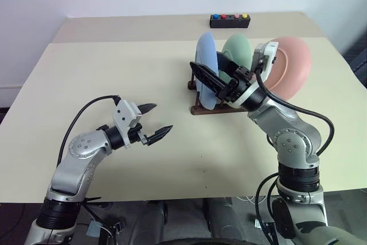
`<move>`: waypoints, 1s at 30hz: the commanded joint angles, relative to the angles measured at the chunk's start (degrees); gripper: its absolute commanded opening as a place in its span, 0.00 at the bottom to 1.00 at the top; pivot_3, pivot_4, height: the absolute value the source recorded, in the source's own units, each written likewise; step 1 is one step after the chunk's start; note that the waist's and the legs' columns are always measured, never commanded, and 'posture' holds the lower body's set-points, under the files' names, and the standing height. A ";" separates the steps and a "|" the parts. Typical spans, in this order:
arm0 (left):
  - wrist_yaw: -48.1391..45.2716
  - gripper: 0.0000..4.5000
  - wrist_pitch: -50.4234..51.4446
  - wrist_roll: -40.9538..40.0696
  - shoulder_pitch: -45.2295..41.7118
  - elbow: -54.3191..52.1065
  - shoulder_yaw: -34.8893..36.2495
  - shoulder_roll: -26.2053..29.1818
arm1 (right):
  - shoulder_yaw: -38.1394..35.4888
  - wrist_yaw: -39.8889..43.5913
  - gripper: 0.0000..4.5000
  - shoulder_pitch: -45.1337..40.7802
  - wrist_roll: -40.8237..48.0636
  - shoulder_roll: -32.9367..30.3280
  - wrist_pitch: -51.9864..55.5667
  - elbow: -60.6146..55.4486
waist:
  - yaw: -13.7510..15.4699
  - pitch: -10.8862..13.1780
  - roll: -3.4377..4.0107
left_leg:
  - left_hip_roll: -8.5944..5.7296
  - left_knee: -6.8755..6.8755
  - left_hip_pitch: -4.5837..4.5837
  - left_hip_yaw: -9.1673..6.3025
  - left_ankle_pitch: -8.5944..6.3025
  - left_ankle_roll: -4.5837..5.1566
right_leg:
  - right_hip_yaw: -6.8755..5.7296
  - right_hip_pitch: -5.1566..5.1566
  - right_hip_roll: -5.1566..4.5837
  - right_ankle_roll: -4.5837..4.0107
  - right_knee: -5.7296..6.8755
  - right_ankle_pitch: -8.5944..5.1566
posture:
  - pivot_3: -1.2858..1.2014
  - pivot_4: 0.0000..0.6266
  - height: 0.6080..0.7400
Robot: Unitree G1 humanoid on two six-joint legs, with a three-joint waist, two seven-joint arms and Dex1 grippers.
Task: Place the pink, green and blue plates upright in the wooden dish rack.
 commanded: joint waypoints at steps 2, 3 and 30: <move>-0.28 1.00 -1.24 -0.23 -0.07 -1.97 0.12 -0.23 | -0.21 0.68 0.97 -2.38 -1.14 -0.89 -1.62 -1.38 | -0.01 0.00 0.00 | 0.00 0.00 0.00 0.00 0.00 0.00 | 0.00 0.00 0.00 0.00 0.00 0.00 | 0.52 0.24 1.00; -0.27 1.00 -1.23 -0.21 -0.09 -1.97 0.08 -0.26 | -0.34 0.76 0.97 -2.66 -1.31 -1.07 -1.66 -1.34 | -0.03 0.00 0.00 | 0.00 0.00 0.00 0.00 0.00 0.00 | 0.00 0.00 0.00 0.00 0.00 0.00 | 0.52 0.24 1.00; -0.13 1.00 -1.66 -0.10 0.00 -2.00 -0.36 -0.73 | -3.67 3.63 0.97 -11.96 -9.74 -10.44 -6.95 -3.21 | 0.12 0.02 0.04 | 0.00 0.01 -0.01 0.02 0.00 0.00 | 0.00 0.00 -0.01 0.00 -0.02 0.00 | 0.52 0.24 1.00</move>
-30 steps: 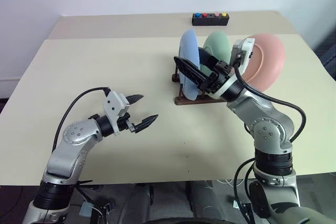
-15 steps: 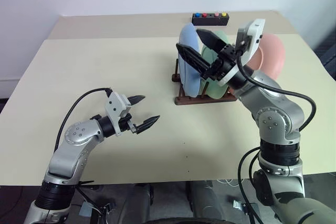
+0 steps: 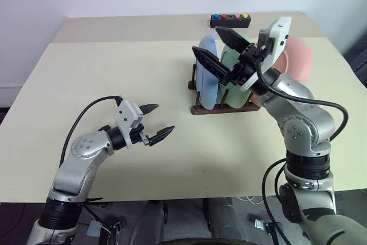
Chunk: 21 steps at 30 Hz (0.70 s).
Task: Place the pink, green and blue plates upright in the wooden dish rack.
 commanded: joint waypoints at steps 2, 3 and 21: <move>-0.17 1.00 -0.90 -0.37 0.18 -2.57 0.16 -0.11 | -7.86 0.05 0.97 -3.93 -1.39 -6.83 -2.72 -2.03 | 0.22 0.00 0.00 | 0.00 -0.01 0.00 0.00 0.00 0.00 | -0.01 0.01 0.00 0.00 -0.02 0.00 | 0.52 0.24 1.00; -0.19 1.00 -0.87 -0.46 0.31 -2.83 0.10 -0.12 | -9.76 -0.12 0.97 -3.92 -1.64 -8.78 -2.73 -1.30 | 0.29 -0.01 -0.01 | 0.00 -0.01 -0.01 0.00 0.00 0.01 | -0.01 0.02 0.00 0.00 -0.04 0.00 | 0.52 0.24 1.00; -3.43 1.00 0.81 -1.34 -4.94 -6.07 -7.83 -3.44 | -24.63 2.86 0.01 24.72 -19.22 -29.62 -9.75 8.83 | 1.19 -0.05 0.22 | 0.01 0.07 0.04 0.19 -0.03 0.06 | 0.08 0.12 0.00 0.01 -0.11 0.00 | 0.52 0.24 1.00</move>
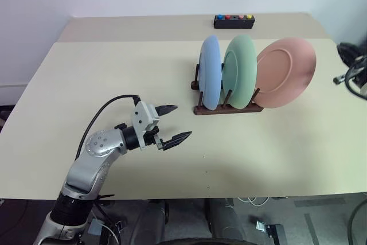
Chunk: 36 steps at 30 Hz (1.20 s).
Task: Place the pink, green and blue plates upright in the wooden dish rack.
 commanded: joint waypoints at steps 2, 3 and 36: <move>-0.51 1.00 -0.14 -0.54 -1.12 -1.81 -0.43 -0.22 | 0.63 0.19 0.01 0.37 -0.34 0.83 -1.22 -3.47 | -0.03 0.00 0.01 | 0.00 0.00 0.01 0.00 0.00 0.00 | 0.00 0.00 0.01 0.00 0.00 0.00 | 0.52 0.24 1.00; -0.57 1.00 -0.18 -0.50 -1.22 -1.62 -0.31 -0.18 | 1.37 0.18 0.01 0.16 -0.16 1.21 -1.11 -3.96 | 0.01 0.00 0.01 | 0.00 0.01 0.01 -0.01 0.00 0.00 | 0.00 0.00 0.01 0.00 0.00 0.00 | 0.52 0.24 1.00; 4.50 1.00 -8.91 4.57 3.29 13.28 10.87 3.23 | -3.05 6.49 0.01 14.13 2.21 7.79 -8.66 3.18 | 0.08 -0.01 0.01 | 0.02 -0.01 0.06 -0.03 0.00 0.00 | -0.01 0.06 0.03 0.00 -0.01 -0.01 | 0.52 0.24 1.00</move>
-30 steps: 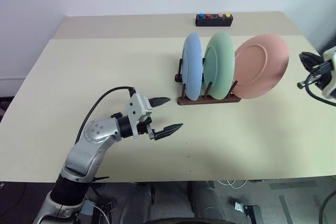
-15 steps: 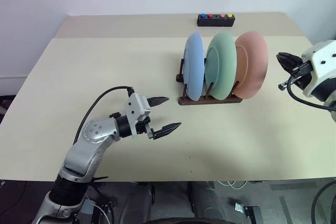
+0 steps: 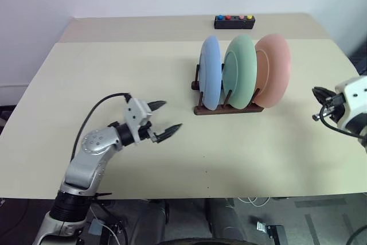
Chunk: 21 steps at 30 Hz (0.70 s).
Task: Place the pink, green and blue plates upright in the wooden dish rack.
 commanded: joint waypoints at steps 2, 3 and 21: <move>0.37 1.00 -5.50 1.77 2.63 5.72 5.66 2.30 | -4.73 5.95 0.01 5.54 4.40 1.88 -4.97 1.37 | 0.11 0.00 -0.01 | -0.01 0.01 -0.01 0.00 0.00 0.00 | 0.00 0.01 -0.01 0.01 -0.01 0.00 | 0.52 0.24 1.00; 0.41 1.00 -6.15 2.07 2.91 6.37 5.83 2.45 | -4.97 7.11 0.01 6.39 5.06 1.97 -5.41 1.81 | 0.14 0.00 -0.01 | -0.01 0.01 -0.01 0.00 0.00 0.01 | 0.00 0.01 -0.01 0.01 -0.01 0.00 | 0.52 0.24 1.00; -0.23 1.00 -9.27 2.84 1.77 10.52 5.32 1.53 | -2.41 8.27 0.01 5.49 5.40 5.24 -12.43 6.63 | 0.23 0.00 0.00 | 0.00 0.07 0.14 -0.01 0.00 0.00 | -0.01 0.21 -0.01 0.01 -0.02 -0.01 | 0.52 0.24 1.00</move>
